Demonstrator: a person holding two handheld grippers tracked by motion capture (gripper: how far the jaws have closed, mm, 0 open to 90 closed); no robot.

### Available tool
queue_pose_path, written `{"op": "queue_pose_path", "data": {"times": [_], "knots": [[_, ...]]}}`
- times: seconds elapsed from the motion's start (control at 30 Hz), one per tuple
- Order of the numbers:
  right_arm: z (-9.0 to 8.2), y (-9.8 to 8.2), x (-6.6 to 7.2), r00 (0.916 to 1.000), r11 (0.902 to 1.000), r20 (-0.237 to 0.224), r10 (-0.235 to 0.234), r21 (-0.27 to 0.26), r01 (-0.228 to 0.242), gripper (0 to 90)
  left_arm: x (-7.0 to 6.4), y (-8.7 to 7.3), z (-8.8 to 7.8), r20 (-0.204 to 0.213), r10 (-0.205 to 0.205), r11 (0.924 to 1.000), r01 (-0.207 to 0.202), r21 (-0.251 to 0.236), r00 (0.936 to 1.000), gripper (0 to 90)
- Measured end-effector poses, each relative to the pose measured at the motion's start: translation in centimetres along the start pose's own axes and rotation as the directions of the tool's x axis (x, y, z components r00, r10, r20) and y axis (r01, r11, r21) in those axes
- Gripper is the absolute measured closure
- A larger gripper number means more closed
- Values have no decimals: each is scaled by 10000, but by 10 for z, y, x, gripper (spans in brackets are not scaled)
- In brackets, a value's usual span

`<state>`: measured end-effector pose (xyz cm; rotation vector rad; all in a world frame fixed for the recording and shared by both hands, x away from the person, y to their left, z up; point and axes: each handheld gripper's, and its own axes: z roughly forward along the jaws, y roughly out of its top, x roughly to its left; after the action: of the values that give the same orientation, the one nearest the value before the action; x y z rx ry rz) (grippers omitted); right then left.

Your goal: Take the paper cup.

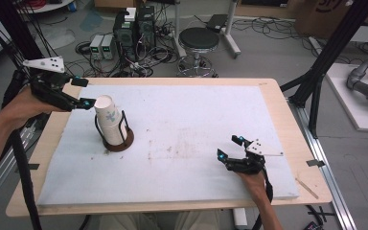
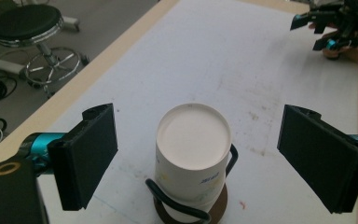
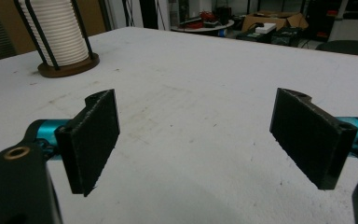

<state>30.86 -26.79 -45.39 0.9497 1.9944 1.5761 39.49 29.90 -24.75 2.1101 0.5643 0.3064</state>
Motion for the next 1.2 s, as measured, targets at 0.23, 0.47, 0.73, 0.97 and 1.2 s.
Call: {"op": "queue_pose_path", "data": {"times": [0.23, 0.47, 0.73, 0.97, 1.2], "knots": [[0, 0, 0, 10000, 10000, 8, -22, -23, 22, 160, 5, 6, 12, 279, 174, 9954, -199, 941, 9995, 119], [0, 0, 0, 10000, 10000, 30, -79, -5, 79, 160, 8, 15, 25, 275, 245, 9849, -289, 1707, 9993, 123], [0, 0, 0, 9999, 9999, 23, -101, -18, 101, 160, 9, 15, 39, 325, 320, 9645, -393, 2611, 9990, 129], [0, 0, 0, 10000, 10000, 10, -50, -9, 50, 160, 11, 14, 47, 343, 142, 9384, -252, 3446, 9993, 154], [0, 0, 0, 10000, 10000, -4, -27, 15, 27, 160, 10, 26, 49, 306, 267, 9199, -366, 3903, 9992, 154]]}}
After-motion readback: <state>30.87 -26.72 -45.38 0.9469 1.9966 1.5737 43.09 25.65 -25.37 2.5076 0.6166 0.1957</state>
